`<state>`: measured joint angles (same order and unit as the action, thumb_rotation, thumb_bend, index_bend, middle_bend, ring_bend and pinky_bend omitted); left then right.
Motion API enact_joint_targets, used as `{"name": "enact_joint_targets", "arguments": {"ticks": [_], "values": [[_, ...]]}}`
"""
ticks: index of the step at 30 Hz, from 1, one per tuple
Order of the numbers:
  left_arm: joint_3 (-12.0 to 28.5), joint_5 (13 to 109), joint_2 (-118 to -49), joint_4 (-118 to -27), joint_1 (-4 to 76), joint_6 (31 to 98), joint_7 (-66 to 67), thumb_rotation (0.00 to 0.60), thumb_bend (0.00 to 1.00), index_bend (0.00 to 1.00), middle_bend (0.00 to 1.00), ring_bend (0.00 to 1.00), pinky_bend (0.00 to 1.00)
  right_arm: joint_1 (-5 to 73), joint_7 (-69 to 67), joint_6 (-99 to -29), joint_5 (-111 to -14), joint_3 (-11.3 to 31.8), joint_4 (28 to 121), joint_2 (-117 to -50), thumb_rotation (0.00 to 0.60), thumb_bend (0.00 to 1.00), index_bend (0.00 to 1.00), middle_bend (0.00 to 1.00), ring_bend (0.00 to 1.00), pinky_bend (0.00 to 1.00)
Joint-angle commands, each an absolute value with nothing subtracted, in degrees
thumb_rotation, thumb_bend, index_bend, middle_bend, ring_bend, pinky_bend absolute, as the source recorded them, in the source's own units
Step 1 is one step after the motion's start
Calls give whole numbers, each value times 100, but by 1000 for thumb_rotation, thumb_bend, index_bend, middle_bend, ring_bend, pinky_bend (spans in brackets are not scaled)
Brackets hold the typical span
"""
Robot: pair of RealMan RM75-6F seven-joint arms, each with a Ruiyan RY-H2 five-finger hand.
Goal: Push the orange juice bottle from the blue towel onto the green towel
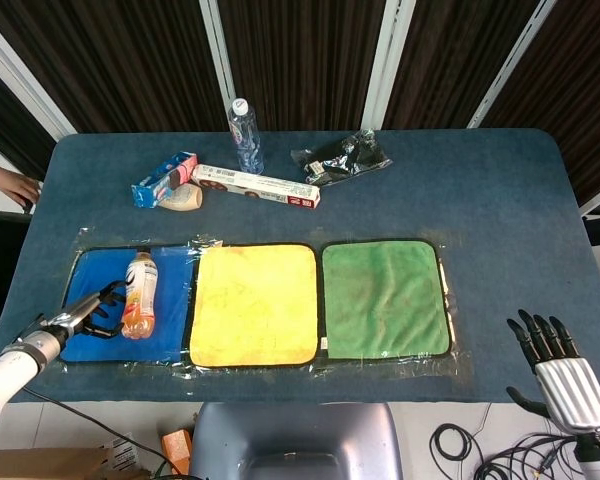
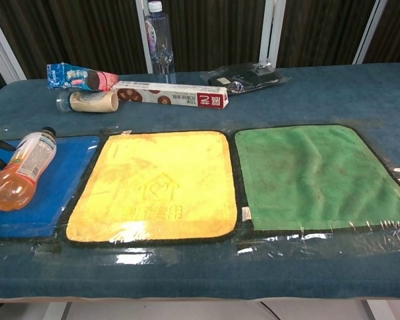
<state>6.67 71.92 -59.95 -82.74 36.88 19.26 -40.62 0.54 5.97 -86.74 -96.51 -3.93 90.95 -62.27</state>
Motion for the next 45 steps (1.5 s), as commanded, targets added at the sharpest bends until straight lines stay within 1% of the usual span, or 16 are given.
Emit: {"name": "enact_joint_targets", "arguments": {"ticks": [1, 6, 12, 15, 19, 21, 24, 27, 31, 35, 38, 41, 45], "values": [[942, 7495, -6063, -8254, 3737, 1569, -4658, 590, 422, 84, 207, 173, 289, 50, 584, -8676, -9641, -388, 9084, -6223, 600, 92, 0, 0, 0, 0], [1227, 7821, -6165, -8254, 3762, 1302, -5407, 596, 424, 84, 207, 173, 290, 64, 590, -8644, -9637, -386, 9085, -6222, 600, 92, 0, 0, 0, 0], [1576, 7987, -6351, -7966, 3813, 998, -6275, 567, 429, 84, 207, 174, 290, 46, 550, -8673, -9615, -375, 9078, -6214, 600, 92, 0, 0, 0, 0], [1766, 7990, -6552, -7639, 3820, 977, -6640, 566, 425, 84, 207, 174, 290, 53, 549, -8648, -9608, -378, 9075, -6212, 600, 92, 0, 0, 0, 0], [1910, 7951, -6924, -7000, 3936, 880, -6882, 563, 423, 84, 207, 174, 290, 51, 535, -8660, -9624, -381, 9076, -6205, 600, 92, 0, 0, 0, 0], [1981, 7867, -7110, -6706, 4019, 737, -6962, 562, 423, 84, 207, 174, 290, 42, 520, -8680, -9619, -375, 9066, -6203, 600, 93, 0, 0, 0, 0], [2134, 7730, -7260, -6520, 4085, 426, -6995, 565, 423, 84, 213, 176, 290, 30, 486, -8702, -9598, -363, 9052, -6196, 600, 92, 0, 0, 0, 0], [2311, 7670, -7330, -6499, 4062, 218, -6760, 568, 424, 84, 215, 181, 295, 28, 464, -8699, -9566, -348, 9039, -6192, 600, 93, 0, 0, 0, 0], [2601, 7468, -7334, -6669, 3973, -52, -6375, 569, 425, 83, 215, 181, 343, 45, 475, -8662, -9540, -335, 9041, -6195, 600, 92, 0, 0, 0, 0], [3097, 7042, -7346, -6863, 3820, -500, -5819, 594, 426, 63, 215, 181, 385, 66, 504, -8614, -9527, -332, 9056, -6199, 600, 92, 0, 0, 0, 0], [3402, 6766, -7419, -6889, 3721, -766, -5318, 600, 426, 48, 215, 181, 390, 63, 503, -8620, -9525, -330, 9065, -6194, 600, 92, 0, 0, 0, 0], [3697, 6395, -7501, -6804, 3647, -1172, -4700, 600, 426, 39, 215, 181, 390, 56, 491, -8627, -9531, -337, 9064, -6186, 600, 93, 0, 0, 0, 0], [3859, 6042, -7524, -6718, 3555, -1326, -4125, 600, 426, 34, 215, 180, 390, 51, 456, -8639, -9536, -339, 9051, -6178, 600, 93, 0, 0, 0, 0]]}}
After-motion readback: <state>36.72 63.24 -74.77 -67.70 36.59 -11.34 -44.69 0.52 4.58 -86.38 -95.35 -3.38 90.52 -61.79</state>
